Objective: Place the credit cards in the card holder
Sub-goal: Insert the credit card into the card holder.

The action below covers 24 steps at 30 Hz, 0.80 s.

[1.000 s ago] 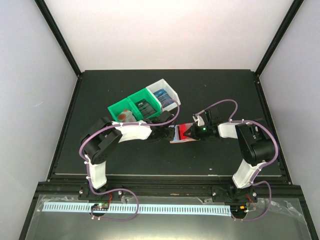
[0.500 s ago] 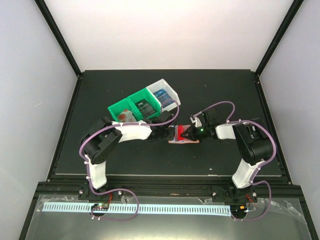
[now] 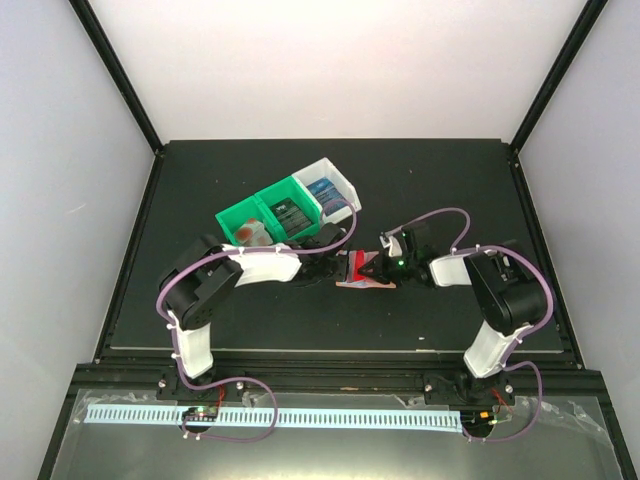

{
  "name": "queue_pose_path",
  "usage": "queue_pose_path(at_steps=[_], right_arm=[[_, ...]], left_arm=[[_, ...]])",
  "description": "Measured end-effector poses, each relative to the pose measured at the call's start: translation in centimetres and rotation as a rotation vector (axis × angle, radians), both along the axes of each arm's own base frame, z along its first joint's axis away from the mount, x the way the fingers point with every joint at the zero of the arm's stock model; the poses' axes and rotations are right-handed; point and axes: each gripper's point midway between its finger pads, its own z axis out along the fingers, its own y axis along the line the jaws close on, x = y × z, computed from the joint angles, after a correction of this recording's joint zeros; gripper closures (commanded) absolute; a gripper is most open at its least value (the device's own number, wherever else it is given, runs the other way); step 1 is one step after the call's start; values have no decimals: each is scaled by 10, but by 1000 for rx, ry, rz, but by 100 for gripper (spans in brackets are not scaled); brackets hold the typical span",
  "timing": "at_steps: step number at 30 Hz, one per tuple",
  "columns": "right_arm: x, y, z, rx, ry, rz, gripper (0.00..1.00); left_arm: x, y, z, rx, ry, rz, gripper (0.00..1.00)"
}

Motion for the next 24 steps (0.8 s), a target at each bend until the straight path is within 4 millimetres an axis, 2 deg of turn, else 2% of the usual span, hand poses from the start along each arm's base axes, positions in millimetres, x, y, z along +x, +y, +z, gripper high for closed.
queue_pose_path(at_steps=[8,18,24], right_arm=[[2,-1,0,13,20,-59,97],[1,9,0,31,47,-82,95],[-1,10,-4,4,46,-84,90]], left_arm=[[-5,3,0,-17,6,5,70],[-11,4,-1,-35,26,3,70],[-13,6,-1,-33,26,4,70]])
